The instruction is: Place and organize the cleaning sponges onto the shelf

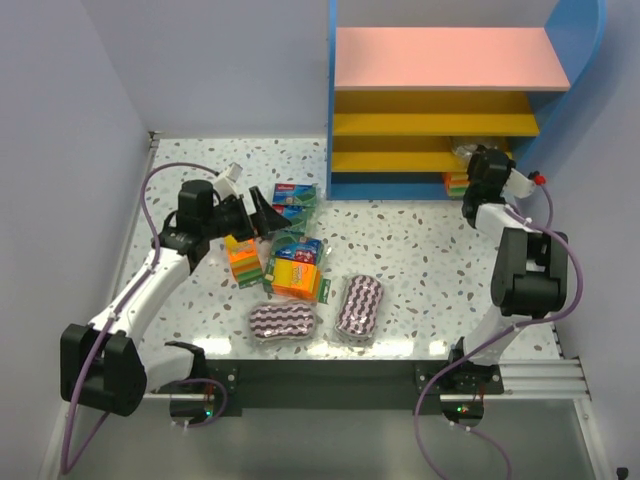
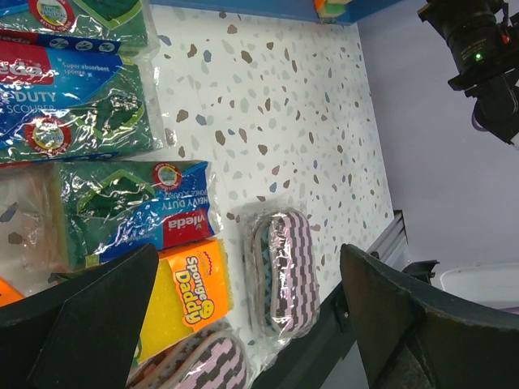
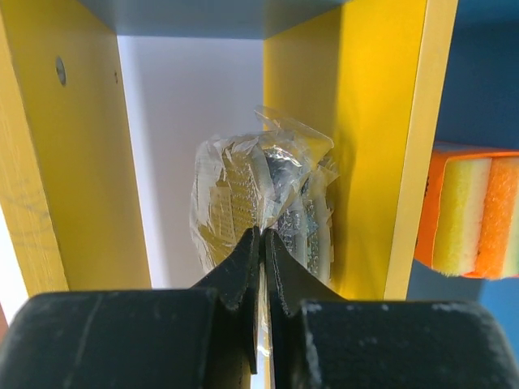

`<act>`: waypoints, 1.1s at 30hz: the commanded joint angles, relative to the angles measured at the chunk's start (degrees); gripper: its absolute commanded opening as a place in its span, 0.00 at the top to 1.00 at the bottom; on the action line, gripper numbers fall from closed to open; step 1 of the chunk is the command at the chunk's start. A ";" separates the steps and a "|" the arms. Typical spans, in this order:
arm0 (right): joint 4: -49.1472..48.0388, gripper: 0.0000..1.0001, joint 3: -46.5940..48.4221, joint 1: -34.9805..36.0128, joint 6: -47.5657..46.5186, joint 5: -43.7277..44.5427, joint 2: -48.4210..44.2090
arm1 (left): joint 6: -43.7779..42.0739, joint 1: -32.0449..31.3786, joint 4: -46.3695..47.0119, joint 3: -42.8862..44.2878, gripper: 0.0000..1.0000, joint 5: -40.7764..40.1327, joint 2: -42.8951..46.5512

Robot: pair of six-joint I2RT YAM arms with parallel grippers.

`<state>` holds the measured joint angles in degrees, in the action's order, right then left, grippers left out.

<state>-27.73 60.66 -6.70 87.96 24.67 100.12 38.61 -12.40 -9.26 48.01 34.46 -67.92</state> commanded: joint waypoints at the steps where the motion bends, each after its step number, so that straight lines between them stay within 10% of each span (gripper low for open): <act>1: -0.76 0.96 1.30 0.98 1.60 4.51 -2.73 | 0.33 -0.16 3.02 2.44 0.00 0.35 -0.11; 23: 5.92 0.35 -6.87 2.74 -4.37 3.99 -20.37 | -2.75 -0.16 -0.94 1.56 0.00 1.67 3.23; 33: 34.46 0.31 -8.54 2.74 -31.32 -22.16 -34.28 | -2.57 -0.16 -6.19 0.51 0.00 -5.44 6.31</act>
<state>-7.03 52.23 -4.08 69.78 15.18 66.50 37.26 -12.40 -12.10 48.12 32.47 -62.87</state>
